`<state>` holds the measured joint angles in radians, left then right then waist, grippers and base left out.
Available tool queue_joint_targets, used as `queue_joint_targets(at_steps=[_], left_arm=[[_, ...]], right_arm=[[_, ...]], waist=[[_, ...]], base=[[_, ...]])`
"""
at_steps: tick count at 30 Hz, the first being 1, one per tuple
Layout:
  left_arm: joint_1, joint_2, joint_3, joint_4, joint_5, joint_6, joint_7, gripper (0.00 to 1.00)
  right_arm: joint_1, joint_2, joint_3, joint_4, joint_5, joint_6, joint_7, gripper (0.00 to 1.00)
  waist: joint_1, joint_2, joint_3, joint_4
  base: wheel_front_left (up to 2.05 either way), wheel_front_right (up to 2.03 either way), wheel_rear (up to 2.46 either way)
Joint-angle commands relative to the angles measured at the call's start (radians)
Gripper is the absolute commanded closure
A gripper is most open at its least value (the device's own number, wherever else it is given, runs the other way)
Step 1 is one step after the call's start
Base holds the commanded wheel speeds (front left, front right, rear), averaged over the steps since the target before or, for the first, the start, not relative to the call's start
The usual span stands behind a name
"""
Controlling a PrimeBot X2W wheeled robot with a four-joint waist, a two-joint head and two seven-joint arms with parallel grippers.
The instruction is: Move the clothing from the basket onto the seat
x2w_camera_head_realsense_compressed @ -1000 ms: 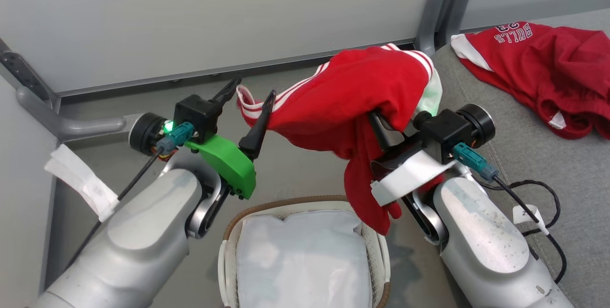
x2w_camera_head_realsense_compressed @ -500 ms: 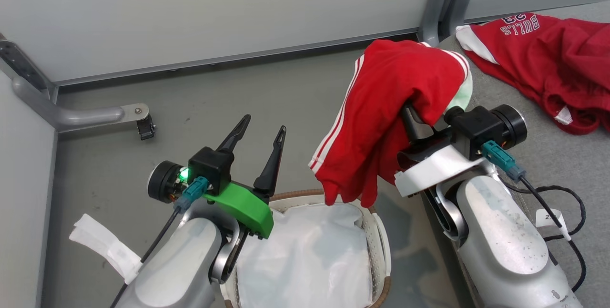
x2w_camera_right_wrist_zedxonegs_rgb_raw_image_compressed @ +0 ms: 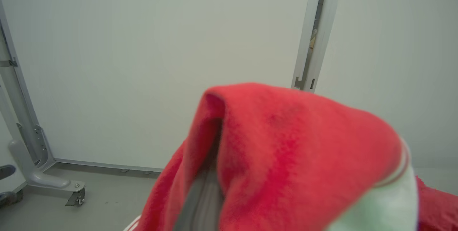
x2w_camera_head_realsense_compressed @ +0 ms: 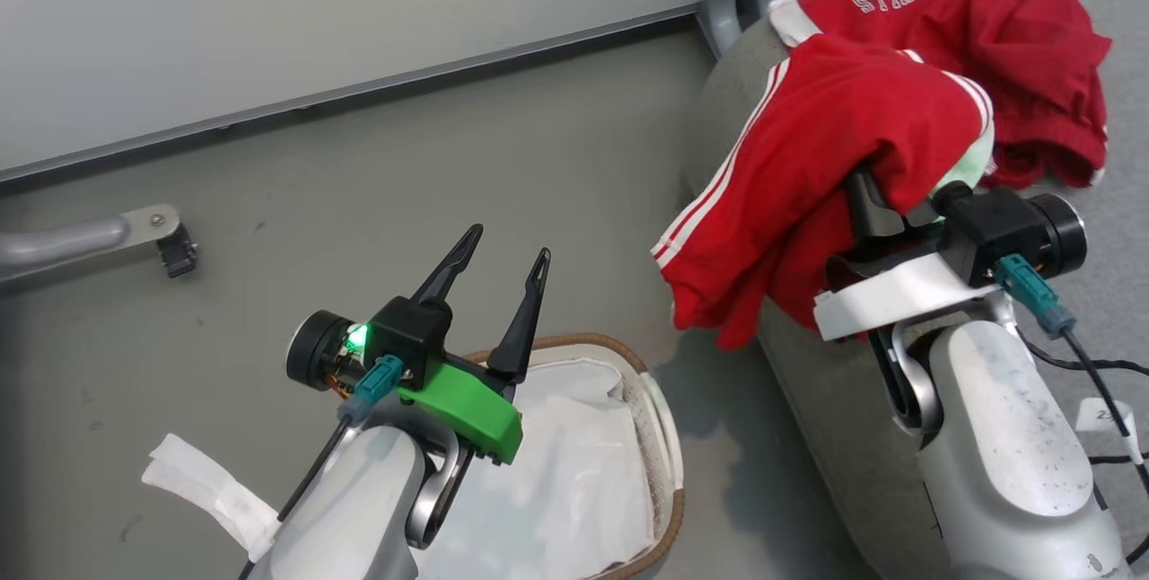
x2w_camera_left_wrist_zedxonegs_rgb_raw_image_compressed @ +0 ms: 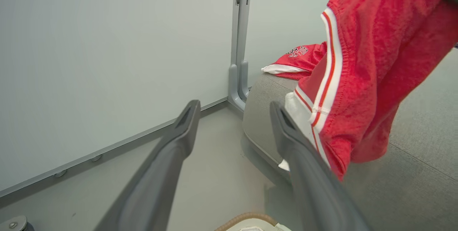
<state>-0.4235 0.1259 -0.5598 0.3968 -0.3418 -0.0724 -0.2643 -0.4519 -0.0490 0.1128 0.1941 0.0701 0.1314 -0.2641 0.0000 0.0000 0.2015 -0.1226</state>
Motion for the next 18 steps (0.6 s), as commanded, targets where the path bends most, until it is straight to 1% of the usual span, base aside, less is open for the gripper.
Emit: queue_joint_targets(at_steps=[1,6,10,14,18], left_arm=[[0.009,-0.001,0.007,0.006,0.019,-0.007,0.0,0.0],[0.005,0.001,0.021,0.022,0.057,-0.024,0.0,0.0],[0.0,0.0,0.015,0.034,0.083,-0.034,0.0,0.0],[-0.008,-0.001,0.009,0.044,0.098,-0.041,0.0,0.0],[-0.019,-0.007,0.003,0.047,0.111,-0.047,0.0,0.0]], right_arm=[[0.017,-0.003,-0.013,-0.008,0.003,-0.001,0.0,1.0],[0.034,-0.002,-0.053,-0.023,0.022,-0.002,0.0,1.0],[0.042,-0.002,-0.074,-0.023,0.032,-0.001,0.0,1.0],[0.046,-0.002,-0.08,-0.02,0.041,-0.001,0.0,1.0],[0.045,-0.002,-0.069,-0.009,0.025,-0.001,0.0,1.0]], waist=[[0.0,0.0,0.061,-0.106],[0.0,0.0,0.1,-0.218],[0.0,0.0,0.121,-0.281],[0.0,0.0,0.136,-0.319],[0.0,0.0,0.15,-0.322]], base=[[0.0,0.0,0.0],[0.0,0.0,0.0],[0.0,0.0,0.0],[0.0,0.0,0.0],[0.0,0.0,0.0]])
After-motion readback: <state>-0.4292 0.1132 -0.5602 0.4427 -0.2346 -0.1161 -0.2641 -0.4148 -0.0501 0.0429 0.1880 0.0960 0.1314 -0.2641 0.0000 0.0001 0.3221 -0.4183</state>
